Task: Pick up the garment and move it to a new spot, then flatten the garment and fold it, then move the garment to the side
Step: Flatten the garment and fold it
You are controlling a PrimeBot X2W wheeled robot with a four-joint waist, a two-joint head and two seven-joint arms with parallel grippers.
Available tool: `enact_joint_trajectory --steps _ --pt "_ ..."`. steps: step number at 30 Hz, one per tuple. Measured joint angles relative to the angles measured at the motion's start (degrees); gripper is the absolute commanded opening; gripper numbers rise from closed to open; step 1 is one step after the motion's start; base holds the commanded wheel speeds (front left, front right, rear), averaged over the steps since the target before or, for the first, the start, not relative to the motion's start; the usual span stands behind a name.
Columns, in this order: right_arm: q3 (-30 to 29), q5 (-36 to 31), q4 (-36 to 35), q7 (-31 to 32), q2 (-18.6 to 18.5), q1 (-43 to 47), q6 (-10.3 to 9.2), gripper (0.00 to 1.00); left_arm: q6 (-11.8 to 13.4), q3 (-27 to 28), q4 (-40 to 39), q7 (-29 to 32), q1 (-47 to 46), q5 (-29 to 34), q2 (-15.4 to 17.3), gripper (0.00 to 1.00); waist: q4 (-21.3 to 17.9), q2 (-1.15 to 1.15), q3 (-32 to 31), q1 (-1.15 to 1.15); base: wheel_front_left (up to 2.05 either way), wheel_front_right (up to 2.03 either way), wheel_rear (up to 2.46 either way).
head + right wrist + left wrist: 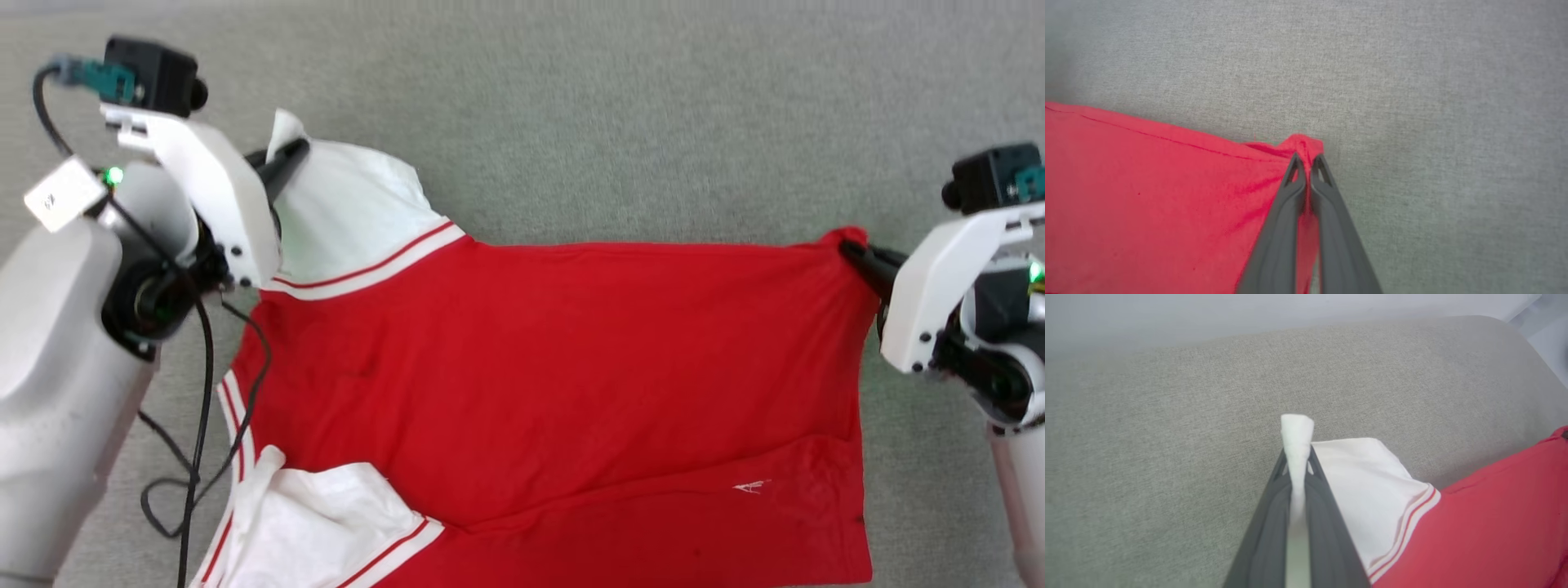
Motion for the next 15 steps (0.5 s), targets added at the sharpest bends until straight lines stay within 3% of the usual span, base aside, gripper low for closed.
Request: enact_joint_trajectory --steps 7,15 --pt "-2.7 -0.2 -1.4 -2.8 1.7 7.3 0.00 0.00 1.4 1.8 -2.2 -6.7 9.6 -0.9 1.6 0.00 1.5 0.00 -5.3 0.00 0.00 0.00 0.00" --pt "-3.9 0.3 -2.2 -7.5 3.1 16.1 0.00 0.00 5.3 3.6 -8.7 -12.0 24.4 -2.7 4.6 0.00 2.9 0.00 -10.4 0.00 0.00 0.00 0.00"
